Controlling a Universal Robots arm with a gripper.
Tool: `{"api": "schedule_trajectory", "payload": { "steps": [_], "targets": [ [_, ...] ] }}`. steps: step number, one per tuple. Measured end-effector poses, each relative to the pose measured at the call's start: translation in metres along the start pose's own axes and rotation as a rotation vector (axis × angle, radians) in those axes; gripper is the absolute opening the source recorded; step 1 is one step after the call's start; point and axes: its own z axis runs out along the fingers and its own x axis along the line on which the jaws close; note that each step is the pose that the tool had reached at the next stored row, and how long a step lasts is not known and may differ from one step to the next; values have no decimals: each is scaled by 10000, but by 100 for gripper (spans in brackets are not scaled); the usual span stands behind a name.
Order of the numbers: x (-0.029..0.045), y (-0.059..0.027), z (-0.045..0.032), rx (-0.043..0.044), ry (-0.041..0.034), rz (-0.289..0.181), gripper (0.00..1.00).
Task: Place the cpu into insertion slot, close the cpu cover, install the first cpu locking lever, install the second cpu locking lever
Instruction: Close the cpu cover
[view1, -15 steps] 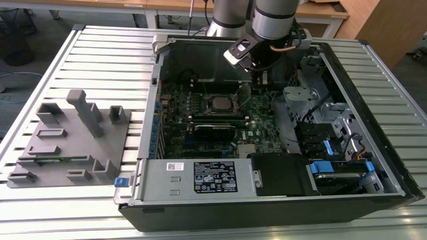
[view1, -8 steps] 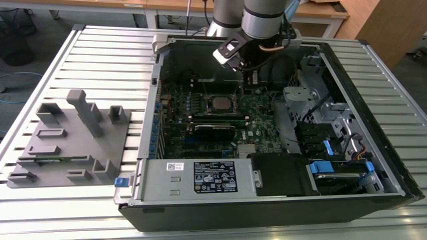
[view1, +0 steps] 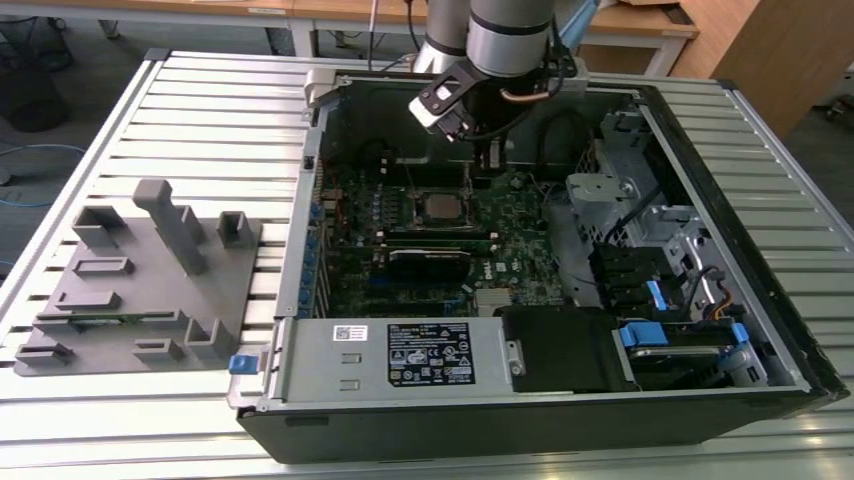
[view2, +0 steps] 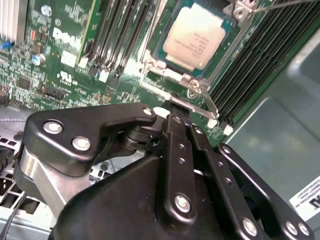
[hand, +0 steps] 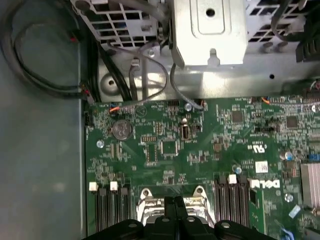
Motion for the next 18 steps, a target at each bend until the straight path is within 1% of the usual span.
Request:
{"api": "schedule_trajectory", "payload": {
  "steps": [3, 9, 12, 14, 18],
  "targets": [
    [-4, -56, -2, -11, -1, 57, 11],
    [-4, -56, -2, -10, -1, 62, 11],
    [-4, -57, -2, 52, -6, 61, 11],
    [-4, -57, 0, 129, -11, 61, 11],
    [-4, -57, 0, 146, -13, 61, 11]
  ]
}}
